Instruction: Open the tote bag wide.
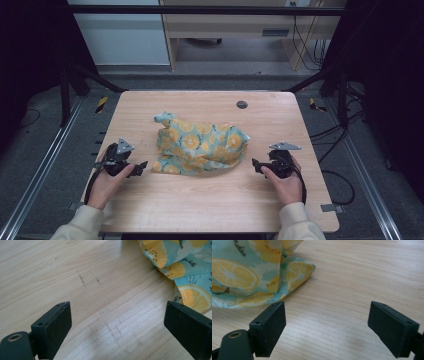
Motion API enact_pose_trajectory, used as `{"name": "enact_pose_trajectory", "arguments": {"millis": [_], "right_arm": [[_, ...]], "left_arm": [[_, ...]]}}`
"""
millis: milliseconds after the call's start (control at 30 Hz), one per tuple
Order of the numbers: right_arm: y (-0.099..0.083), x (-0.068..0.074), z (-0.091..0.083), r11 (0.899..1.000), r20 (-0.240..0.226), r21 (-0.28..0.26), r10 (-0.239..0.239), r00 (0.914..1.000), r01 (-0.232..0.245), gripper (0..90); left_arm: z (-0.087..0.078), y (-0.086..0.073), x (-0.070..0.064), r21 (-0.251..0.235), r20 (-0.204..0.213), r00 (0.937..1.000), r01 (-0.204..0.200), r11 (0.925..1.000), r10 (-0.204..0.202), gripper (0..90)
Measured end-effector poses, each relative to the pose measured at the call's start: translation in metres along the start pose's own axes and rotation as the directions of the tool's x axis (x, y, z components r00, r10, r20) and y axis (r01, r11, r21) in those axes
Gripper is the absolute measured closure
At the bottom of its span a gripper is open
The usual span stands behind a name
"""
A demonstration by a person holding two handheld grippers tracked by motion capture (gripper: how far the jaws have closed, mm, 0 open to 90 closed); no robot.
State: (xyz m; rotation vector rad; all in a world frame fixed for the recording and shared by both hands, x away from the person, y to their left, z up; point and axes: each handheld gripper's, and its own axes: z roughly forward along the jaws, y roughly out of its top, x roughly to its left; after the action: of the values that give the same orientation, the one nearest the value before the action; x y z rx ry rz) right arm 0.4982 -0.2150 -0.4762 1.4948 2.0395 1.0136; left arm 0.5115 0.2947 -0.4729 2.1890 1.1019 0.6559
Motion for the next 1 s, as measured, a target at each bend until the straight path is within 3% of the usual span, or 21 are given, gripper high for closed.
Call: {"name": "enact_pose_trajectory", "arguments": {"millis": [167,400,500,833,1000], "right_arm": [[0.002,0.002,-0.002,1.000,0.000,-0.014,-0.003,1.0000,0.003,21.2],[0.009,0.009,-0.009,0.998,-0.005,-0.036,-0.058,0.9983,0.058,31.1],[0.012,0.012,-0.012,0.998,-0.021,-0.041,-0.056,0.9982,0.056,32.8],[0.044,0.041,-0.031,0.985,-0.086,-0.102,-0.150,0.9849,0.141,38.4],[0.061,0.047,-0.033,0.978,-0.111,-0.110,-0.189,0.9756,0.177,37.1]], "left_arm": [[-0.001,-0.001,0.001,-0.004,-0.007,0.9999,0.008,1.0000,-0.008,7.6],[0.000,-0.001,0.001,-0.003,-0.008,0.9998,0.017,0.9999,-0.017,7.6],[0.000,0.000,0.001,-0.005,-0.005,0.9998,0.020,0.9998,-0.020,8.1],[0.000,0.000,-0.003,0.021,0.006,0.9999,0.011,0.9997,-0.011,8.2],[-0.001,0.001,-0.006,0.019,0.015,0.9998,0.010,0.9998,-0.010,8.3]]}}
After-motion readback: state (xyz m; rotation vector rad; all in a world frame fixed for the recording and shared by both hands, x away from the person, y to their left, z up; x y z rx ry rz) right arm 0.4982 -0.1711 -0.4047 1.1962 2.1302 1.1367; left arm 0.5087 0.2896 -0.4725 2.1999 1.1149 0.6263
